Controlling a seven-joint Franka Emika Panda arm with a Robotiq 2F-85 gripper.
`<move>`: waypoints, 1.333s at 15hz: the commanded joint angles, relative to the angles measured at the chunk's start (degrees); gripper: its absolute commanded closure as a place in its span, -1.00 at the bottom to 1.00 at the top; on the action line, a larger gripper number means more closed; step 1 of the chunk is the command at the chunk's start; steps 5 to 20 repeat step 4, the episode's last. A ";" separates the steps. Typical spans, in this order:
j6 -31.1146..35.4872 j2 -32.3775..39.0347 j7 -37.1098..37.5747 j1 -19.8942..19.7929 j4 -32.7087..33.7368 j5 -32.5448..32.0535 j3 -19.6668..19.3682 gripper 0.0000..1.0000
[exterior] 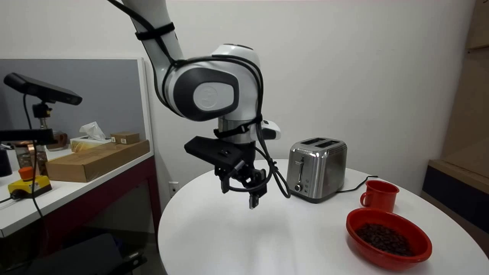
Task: Turn off the switch of the toaster
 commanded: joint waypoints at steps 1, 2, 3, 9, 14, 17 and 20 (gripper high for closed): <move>-2.55 -1.56 -0.68 1.60 0.11 0.73 -1.14 -1.00; -3.87 -2.67 -1.03 1.83 0.08 0.91 -1.31 -1.00; -4.39 -3.28 -1.19 1.88 0.04 0.90 -1.43 -1.00; -4.50 -3.44 -1.24 1.90 0.03 0.89 -1.46 -1.00; -4.50 -3.44 -1.24 1.90 0.03 0.89 -1.46 -1.00; -4.50 -3.44 -1.24 1.90 0.03 0.89 -1.46 -1.00; -4.50 -3.44 -1.24 1.90 0.03 0.89 -1.46 -1.00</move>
